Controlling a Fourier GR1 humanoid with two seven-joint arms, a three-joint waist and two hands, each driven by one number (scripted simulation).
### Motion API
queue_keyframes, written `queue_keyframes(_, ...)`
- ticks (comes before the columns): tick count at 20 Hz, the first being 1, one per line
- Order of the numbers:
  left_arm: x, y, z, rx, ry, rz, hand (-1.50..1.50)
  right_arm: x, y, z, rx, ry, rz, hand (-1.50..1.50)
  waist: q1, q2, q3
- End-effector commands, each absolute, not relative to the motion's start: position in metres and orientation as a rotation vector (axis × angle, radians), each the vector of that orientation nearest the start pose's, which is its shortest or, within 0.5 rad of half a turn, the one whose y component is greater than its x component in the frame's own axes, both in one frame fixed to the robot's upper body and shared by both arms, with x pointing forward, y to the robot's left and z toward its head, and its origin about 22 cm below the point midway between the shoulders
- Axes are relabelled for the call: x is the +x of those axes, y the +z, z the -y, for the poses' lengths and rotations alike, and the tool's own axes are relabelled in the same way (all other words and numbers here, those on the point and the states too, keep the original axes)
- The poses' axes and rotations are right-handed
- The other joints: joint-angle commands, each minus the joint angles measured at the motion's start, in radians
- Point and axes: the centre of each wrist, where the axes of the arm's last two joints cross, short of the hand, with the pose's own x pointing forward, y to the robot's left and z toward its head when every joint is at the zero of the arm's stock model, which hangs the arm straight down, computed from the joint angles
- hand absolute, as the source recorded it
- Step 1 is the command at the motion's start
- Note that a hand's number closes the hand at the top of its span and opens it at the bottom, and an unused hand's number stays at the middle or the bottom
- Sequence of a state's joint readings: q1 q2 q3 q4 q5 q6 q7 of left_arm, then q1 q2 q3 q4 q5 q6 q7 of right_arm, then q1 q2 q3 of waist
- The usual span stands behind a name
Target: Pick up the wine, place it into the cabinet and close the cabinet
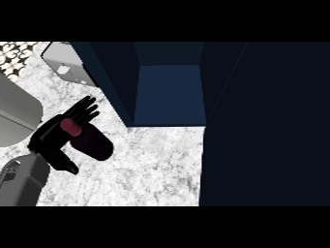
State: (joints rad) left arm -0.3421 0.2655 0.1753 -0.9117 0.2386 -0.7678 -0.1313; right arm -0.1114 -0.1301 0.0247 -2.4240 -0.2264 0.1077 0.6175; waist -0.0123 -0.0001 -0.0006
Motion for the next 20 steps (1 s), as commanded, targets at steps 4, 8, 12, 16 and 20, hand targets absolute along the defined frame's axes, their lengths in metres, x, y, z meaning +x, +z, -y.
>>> queue_keyframes(4,0.317,-0.049,-0.343,-0.595,-0.274,1.385,-1.5,0.125,0.217,0.222,0.289,0.325,1.942,-1.5,-0.005,0.001,0.0)
queue_keyframes(8,0.305,-0.072,-0.324,-0.553,-0.309,1.377,-1.5,0.122,0.216,0.231,0.274,0.303,1.939,-1.5,-0.007,0.0,0.0)
queue_keyframes(12,0.332,-0.06,-0.309,-0.586,-0.301,1.364,-1.5,0.136,0.211,0.234,0.264,0.313,1.949,-1.5,-0.005,0.001,0.0)
queue_keyframes(16,0.311,-0.085,-0.314,-0.581,-0.299,1.349,-1.5,0.13,0.215,0.229,0.267,0.312,1.954,-1.5,-0.008,0.002,0.0)
queue_keyframes(20,0.316,-0.082,-0.316,-0.61,-0.291,1.328,-1.5,0.131,0.2,0.231,0.259,0.294,1.936,-1.5,-0.006,0.002,0.0)
